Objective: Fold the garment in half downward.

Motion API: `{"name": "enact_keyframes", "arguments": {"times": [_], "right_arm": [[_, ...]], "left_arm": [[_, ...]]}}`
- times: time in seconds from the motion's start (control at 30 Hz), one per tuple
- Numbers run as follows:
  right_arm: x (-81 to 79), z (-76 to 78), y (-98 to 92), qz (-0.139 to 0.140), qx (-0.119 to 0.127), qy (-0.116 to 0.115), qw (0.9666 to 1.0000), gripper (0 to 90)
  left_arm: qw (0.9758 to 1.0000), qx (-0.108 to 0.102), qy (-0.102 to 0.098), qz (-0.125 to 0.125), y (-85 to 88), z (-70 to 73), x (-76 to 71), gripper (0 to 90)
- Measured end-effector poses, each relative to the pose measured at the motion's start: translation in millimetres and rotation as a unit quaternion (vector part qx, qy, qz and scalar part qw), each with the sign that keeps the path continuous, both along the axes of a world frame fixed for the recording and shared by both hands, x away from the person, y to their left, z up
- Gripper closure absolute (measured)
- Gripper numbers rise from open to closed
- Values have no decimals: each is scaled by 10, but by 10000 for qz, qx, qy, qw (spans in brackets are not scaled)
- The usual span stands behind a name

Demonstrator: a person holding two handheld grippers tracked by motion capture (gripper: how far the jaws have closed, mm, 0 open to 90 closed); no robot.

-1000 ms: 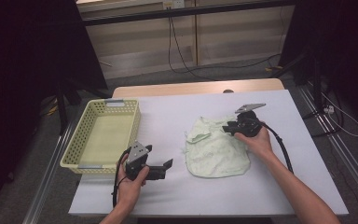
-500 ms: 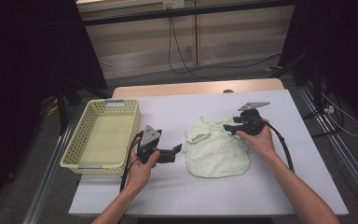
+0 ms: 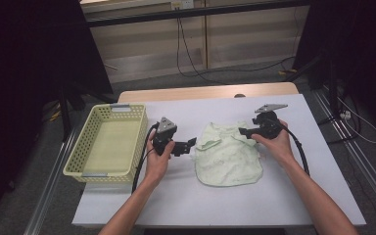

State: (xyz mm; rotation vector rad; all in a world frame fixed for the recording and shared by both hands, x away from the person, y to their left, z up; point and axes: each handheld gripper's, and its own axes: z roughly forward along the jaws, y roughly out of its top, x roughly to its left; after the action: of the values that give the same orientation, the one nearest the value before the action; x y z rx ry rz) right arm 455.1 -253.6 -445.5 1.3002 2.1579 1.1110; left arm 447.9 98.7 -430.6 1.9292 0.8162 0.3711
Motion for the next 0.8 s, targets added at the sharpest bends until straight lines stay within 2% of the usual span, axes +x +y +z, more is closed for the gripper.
{"name": "enact_keyframes", "arguments": {"times": [0.13,0.2,0.3,0.37,0.47,0.53,0.6,0.63,0.7,0.8], "right_arm": [[54,11,-11,-47,-38,-3,10000,216],[71,-1,-19,-66,-80,21,9999,204],[116,-10,-39,-85,-117,158,9998,208],[141,13,-56,-108,-29,85,9999,268],[193,49,-72,-141,-26,52,9999,289],[244,62,-86,-228,-58,42,9997,314],[304,60,-97,-227,-147,81,9996,339],[344,54,-104,-237,-158,132,9995,363],[393,36,-108,-219,-157,138,9995,437],[446,-14,-93,-227,-201,213,9993,512]], "left_arm": [[9999,-25,118,93,-58,-22,180,92],[9998,120,157,88,-88,-26,267,92],[9994,100,297,133,-142,-37,375,92],[9990,222,307,247,-192,-35,437,92],[9990,164,379,165,-252,-40,501,102],[9986,226,452,144,-291,-38,542,133],[9986,186,485,122,-324,-42,592,139],[9984,229,497,128,-334,-45,614,141],[9977,212,621,179,-373,-64,669,141],[9966,290,766,69,-442,-106,726,175]]}}
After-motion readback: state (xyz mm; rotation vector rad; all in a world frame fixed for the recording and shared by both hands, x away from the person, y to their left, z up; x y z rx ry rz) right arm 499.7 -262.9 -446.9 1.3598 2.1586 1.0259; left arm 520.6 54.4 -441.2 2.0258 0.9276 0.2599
